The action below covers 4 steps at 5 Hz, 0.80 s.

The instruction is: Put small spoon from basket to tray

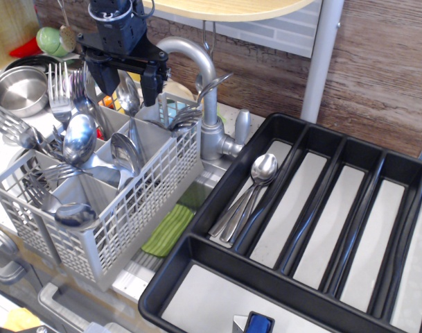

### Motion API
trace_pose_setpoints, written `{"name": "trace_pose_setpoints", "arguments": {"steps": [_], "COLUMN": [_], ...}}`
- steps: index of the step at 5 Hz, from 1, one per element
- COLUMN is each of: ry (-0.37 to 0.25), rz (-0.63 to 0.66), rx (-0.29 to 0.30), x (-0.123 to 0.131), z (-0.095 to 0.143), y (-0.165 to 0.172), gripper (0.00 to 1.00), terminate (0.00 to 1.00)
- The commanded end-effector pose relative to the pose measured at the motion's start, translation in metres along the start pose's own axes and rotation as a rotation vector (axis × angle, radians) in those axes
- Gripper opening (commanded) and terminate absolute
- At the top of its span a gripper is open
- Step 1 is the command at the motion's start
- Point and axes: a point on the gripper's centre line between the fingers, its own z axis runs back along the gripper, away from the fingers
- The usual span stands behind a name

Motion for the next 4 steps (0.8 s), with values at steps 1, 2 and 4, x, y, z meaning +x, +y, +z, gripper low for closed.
{"name": "trace_pose_setpoints", "arguments": {"steps": [1,2,4], "ry": [0.0,-0.016,-0.131], "rz": [0.0,0.235,0.662], "rx": [0.0,0.01,-0.185], "x": [0.0,0.011,0.021], "z": [0.0,0.013,0.001], "y": [0.0,0.004,0.003], "gripper": [1.0,1.0,1.0], "terminate": [0.0,0.0,0.0]}}
